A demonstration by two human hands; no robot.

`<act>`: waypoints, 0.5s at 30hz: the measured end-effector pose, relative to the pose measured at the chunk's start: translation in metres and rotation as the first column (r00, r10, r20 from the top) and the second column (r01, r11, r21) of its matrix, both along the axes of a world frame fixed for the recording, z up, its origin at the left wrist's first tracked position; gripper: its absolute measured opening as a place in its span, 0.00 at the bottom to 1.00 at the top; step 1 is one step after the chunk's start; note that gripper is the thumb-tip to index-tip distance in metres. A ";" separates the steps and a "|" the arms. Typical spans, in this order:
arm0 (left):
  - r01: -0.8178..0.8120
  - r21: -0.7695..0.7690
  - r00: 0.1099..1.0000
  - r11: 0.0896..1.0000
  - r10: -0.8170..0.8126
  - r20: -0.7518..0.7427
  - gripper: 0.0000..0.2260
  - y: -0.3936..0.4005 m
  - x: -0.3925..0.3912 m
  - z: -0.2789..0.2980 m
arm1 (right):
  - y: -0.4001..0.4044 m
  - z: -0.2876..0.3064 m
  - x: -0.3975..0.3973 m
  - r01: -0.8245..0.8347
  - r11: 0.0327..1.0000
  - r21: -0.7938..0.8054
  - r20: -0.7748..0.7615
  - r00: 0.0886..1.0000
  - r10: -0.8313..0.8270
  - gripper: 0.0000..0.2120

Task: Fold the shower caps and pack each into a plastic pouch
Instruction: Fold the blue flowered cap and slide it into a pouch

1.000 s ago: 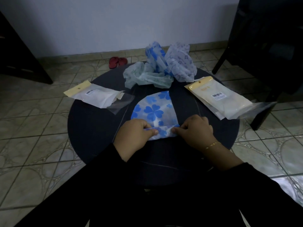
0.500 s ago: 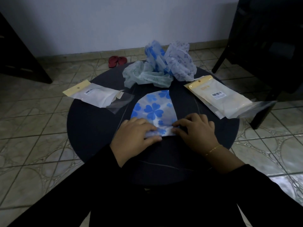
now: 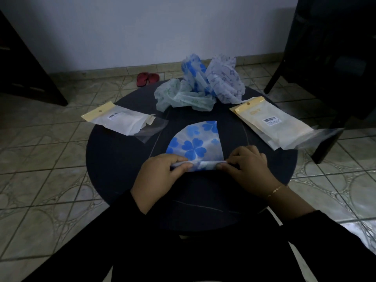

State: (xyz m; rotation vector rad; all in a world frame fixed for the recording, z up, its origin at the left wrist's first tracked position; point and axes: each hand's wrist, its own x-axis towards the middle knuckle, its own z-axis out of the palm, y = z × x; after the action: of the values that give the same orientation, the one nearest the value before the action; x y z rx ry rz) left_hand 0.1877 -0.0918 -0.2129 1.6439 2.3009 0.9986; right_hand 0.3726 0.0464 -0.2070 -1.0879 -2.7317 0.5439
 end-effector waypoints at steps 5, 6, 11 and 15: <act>-0.118 -0.086 0.985 0.989 0.127 0.120 0.10 0.013 -0.008 -0.004 | -0.001 0.002 -0.013 0.218 0.962 -0.167 -0.088 0.968 -0.235 0.15; -0.130 -0.101 0.985 0.986 0.140 0.096 0.10 0.015 -0.008 -0.006 | -0.001 0.002 -0.015 0.246 0.952 -0.182 -0.090 0.960 -0.266 0.15; -0.170 -0.183 0.983 0.968 0.154 -0.097 0.12 0.021 -0.004 -0.006 | -0.002 -0.001 -0.021 0.354 0.918 -0.182 -0.051 0.928 -0.368 0.13; -0.167 -0.066 0.913 0.984 0.129 -0.386 0.10 0.020 -0.001 -0.007 | -0.005 0.000 -0.020 0.310 0.944 -0.114 -0.077 0.945 -0.319 0.11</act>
State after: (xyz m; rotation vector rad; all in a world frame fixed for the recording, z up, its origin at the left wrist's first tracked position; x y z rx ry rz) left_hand 0.1867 -0.0721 -0.2195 1.7752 2.7078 0.6160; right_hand 0.3522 0.0413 -0.2073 -1.4477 -2.4034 0.6673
